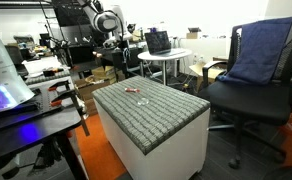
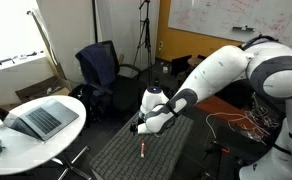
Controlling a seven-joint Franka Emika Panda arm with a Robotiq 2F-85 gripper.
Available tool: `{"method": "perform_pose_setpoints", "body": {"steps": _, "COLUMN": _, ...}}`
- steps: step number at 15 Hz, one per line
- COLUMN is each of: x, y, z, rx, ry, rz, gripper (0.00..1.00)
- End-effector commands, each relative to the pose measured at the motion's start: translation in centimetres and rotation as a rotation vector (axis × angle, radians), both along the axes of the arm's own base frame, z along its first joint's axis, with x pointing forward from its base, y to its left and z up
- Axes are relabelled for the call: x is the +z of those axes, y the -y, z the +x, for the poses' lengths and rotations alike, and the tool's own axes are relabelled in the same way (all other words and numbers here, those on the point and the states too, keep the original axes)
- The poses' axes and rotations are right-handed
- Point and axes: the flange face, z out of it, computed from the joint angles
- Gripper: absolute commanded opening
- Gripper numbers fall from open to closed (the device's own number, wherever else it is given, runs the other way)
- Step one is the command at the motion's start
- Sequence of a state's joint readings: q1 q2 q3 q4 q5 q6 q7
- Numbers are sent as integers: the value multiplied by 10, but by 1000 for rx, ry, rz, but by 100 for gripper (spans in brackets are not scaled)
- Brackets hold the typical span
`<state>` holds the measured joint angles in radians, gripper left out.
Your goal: Pick the marker and put it in the cup
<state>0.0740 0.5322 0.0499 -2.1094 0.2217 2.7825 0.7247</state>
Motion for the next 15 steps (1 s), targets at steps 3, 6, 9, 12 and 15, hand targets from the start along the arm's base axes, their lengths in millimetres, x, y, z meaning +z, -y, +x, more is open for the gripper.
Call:
{"method": "perform_pose_setpoints", "body": {"steps": 3, "x": -37, "y": 3, "z": 11, "rx": -17, "ry": -51, "rz": 5, "gripper": 100}}
{"method": "perform_pose_setpoints", "body": {"steps": 6, "x": -57, "y": 6, "z": 13, "rx": -23, "ry": -71, "rz": 2, "gripper": 100}}
{"method": "perform_pose_setpoints", "body": {"steps": 9, "x": -74, "y": 10, "z": 17, "rx": -34, "ry": -84, "rz": -4, "gripper": 100}}
{"method": "perform_pose_setpoints", "body": {"steps": 12, "x": -89, "y": 12, "z": 21, "rx": -38, "ry": -94, "rz": -15, "gripper": 100}}
{"method": "perform_pose_setpoints", "body": {"steps": 15, "x": -103, "y": 13, "z": 25, "rx": -41, "ry": -102, "rz": -9, "gripper": 100}}
